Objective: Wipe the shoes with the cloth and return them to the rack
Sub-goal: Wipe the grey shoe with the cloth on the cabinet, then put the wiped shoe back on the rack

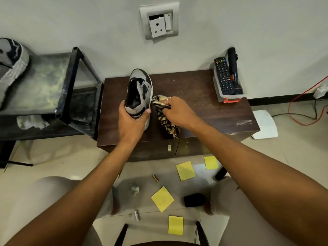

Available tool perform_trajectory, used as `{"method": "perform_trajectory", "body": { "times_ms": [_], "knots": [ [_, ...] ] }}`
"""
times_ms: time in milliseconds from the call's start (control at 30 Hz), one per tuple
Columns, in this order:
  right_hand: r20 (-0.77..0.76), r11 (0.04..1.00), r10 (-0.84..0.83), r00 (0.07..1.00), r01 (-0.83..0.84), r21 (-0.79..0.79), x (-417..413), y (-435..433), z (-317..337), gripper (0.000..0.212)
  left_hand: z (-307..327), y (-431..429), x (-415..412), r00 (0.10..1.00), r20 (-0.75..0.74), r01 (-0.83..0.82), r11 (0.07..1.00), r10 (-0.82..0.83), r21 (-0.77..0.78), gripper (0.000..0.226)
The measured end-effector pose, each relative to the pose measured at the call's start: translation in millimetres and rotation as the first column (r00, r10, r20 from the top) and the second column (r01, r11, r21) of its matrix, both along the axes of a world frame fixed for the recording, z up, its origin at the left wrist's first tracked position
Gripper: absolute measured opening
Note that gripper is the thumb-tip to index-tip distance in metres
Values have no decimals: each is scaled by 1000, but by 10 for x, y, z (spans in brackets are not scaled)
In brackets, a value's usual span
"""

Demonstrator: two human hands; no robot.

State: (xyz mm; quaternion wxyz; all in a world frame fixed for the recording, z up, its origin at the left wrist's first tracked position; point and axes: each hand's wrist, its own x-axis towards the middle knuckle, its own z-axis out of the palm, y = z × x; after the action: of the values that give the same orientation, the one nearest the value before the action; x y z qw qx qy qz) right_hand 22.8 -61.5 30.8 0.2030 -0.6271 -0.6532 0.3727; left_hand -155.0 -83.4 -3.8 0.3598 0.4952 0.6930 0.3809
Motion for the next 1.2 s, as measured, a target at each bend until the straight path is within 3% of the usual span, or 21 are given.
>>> {"method": "perform_trajectory", "body": {
  "times_ms": [100,200,400,533,767,1033,1200],
  "knots": [
    [12,1000,-5,1000,5,-1,-63,-58,-7,29,-19,58,30,996,-65,-58,998,60,29,77],
    [8,999,-34,999,34,-5,-119,-123,-6,19,-21,63,-4,995,-71,-71,996,75,63,59],
    [-253,986,-168,953,159,-54,-207,-276,310,22,325,-174,-148,991,49,-128,983,122,131,25],
    [-512,958,-283,811,214,-190,-353,-450,533,26,661,-457,-356,984,133,-139,973,116,184,23],
    [-702,898,-425,572,171,-405,-650,-830,743,16,1381,-834,-839,968,214,-197,923,130,332,17],
    [-725,959,-258,639,76,-274,-1352,-650,1102,17,1732,-601,-1651,949,235,-292,865,210,407,22],
    [-708,974,-192,679,41,-225,-1823,-357,1249,21,1624,-283,-2111,931,261,-339,872,256,353,30]
  ]
}}
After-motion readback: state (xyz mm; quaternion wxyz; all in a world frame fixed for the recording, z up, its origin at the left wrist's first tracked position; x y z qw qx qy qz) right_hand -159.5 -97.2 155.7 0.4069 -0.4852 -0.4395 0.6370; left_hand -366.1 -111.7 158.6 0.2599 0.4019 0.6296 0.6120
